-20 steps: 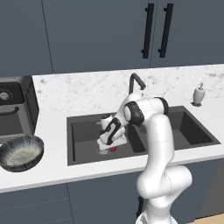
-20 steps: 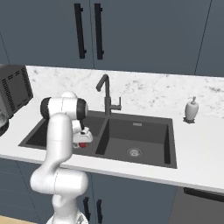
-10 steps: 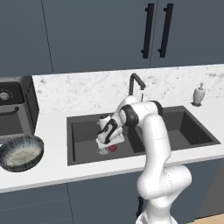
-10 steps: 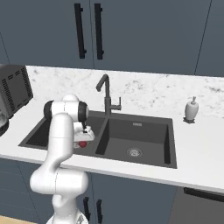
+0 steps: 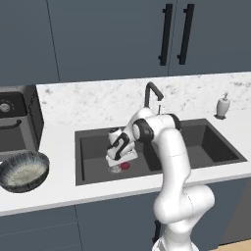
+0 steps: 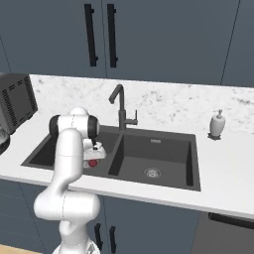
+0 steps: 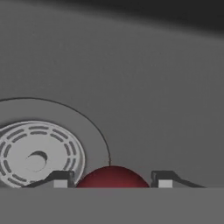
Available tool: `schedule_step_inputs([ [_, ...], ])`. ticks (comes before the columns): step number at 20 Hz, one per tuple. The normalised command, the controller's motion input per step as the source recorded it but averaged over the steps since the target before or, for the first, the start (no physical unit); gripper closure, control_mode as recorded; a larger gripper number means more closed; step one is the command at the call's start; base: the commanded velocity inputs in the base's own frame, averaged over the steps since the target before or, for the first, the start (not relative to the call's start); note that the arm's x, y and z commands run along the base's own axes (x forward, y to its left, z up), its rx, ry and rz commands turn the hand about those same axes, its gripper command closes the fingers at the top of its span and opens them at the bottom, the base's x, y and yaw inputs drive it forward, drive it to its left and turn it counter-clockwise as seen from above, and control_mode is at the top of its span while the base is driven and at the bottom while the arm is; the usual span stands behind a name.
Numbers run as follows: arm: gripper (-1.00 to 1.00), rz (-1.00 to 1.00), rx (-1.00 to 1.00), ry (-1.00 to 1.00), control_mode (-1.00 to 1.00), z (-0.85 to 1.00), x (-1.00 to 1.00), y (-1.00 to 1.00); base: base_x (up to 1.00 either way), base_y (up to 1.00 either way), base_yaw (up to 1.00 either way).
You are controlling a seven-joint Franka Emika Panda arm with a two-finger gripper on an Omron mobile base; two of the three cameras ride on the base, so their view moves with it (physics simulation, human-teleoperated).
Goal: Pick the tomato from the sink and place it in the bowl. Then pick the bowl and place it in the microwave. Then close the microwave door and press the start button.
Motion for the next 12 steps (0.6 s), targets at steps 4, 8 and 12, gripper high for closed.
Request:
schedule_step_inputs([
  [4,1.0,0.0,0.01,-0.01,-1.0,0.82,-0.69,0.01,0.0,0.0,0.0],
  [8,1.0,0.05,0.0,-0.06,-1.0,1.0,-0.85,0.18,0.0,0.0,0.0],
  [12,1.0,0.12,0.02,-0.04,-1.0,1.0,-0.94,0.34,0.0,0.0,0.0],
])
